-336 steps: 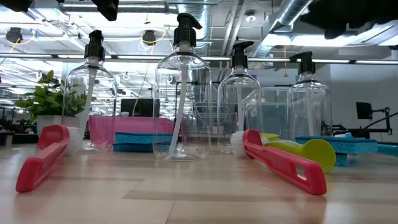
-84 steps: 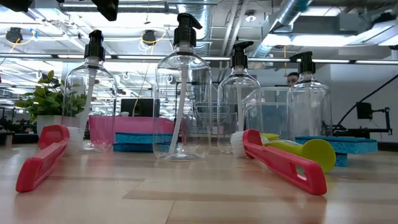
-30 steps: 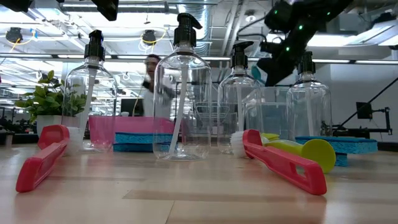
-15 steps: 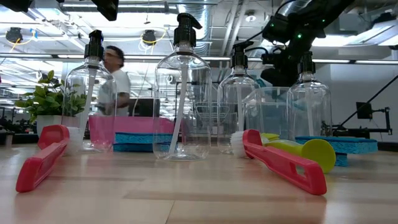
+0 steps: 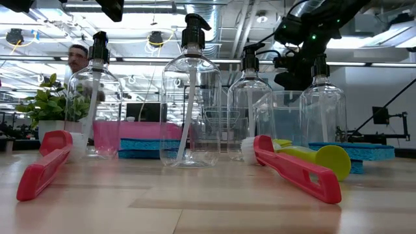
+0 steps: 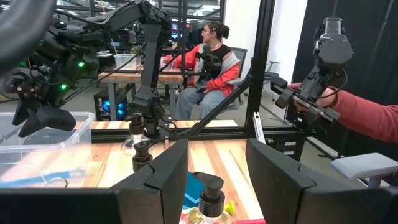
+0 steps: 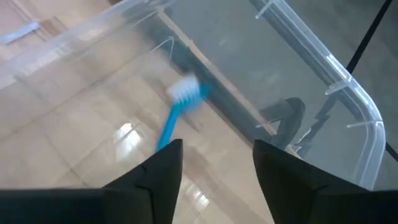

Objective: Pick & Place Kitchen Sink Supplies
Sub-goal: Put the blue dishwashing brush into the white transparent bin, then put the red dishwashing brush into the white transparent bin

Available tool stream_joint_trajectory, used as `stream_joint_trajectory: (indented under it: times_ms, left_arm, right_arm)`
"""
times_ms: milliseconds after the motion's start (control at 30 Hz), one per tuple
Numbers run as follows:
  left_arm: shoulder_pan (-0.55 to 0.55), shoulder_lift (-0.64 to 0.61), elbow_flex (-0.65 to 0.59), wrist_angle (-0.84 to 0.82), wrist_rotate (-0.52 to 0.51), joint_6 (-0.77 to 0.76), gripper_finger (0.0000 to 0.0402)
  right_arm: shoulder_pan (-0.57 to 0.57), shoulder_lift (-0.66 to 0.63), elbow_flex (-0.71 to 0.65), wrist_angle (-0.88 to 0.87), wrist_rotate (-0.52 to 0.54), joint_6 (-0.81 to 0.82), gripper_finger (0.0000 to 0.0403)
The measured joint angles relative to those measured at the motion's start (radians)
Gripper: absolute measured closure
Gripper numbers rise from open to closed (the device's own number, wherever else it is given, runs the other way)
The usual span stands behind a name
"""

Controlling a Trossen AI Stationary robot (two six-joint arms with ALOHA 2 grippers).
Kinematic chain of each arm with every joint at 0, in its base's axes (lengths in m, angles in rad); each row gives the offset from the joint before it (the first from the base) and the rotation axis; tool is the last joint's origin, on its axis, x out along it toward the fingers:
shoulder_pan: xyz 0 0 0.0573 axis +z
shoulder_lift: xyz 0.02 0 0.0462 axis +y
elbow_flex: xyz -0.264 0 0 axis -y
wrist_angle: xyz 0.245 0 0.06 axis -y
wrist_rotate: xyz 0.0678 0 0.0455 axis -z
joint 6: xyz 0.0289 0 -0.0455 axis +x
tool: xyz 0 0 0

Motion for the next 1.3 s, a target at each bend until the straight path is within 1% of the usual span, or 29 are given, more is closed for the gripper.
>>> stream_joint_trajectory:
  times_ms: [133,267,433,633,800,933,1100,1300]
  left_arm:
    - [0.0,0.0,0.0,0.0,0.0,0.0,0.0238]
    - [0.0,0.0,0.0,0.0,0.0,0.0,0.0238]
    - [0.0,0.0,0.0,0.0,0.0,0.0,0.0238]
    - [0.0,0.0,0.0,0.0,0.0,0.0,0.0238]
    - [0.0,0.0,0.0,0.0,0.0,0.0,0.0238]
    - [0.0,0.0,0.0,0.0,0.0,0.0,0.0238]
    - [0.0,0.0,0.0,0.0,0.0,0.0,0.0238]
    - [0.0,0.0,0.0,0.0,0.0,0.0,0.0238]
  right_arm:
    - [0.0,-0.019,0.0,0.018,0.006,0.0,0.0207]
    - [0.008,-0.074,0.0,0.064,0.009,0.002,0.0209]
    - [0.039,-0.182,0.0,0.106,0.009,0.002,0.0213]
    - [0.115,-0.332,0.0,0.113,0.008,0.002,0.0211]
    - [0.217,-0.434,0.0,0.11,-0.001,0.011,0.0213]
    - [0.322,-0.481,0.0,0.103,-0.002,0.011,0.0217]
    - [0.467,-0.491,0.0,0.088,-0.002,0.01,0.022]
    - [0.629,-0.464,-0.001,0.075,0.001,-0.013,0.0221]
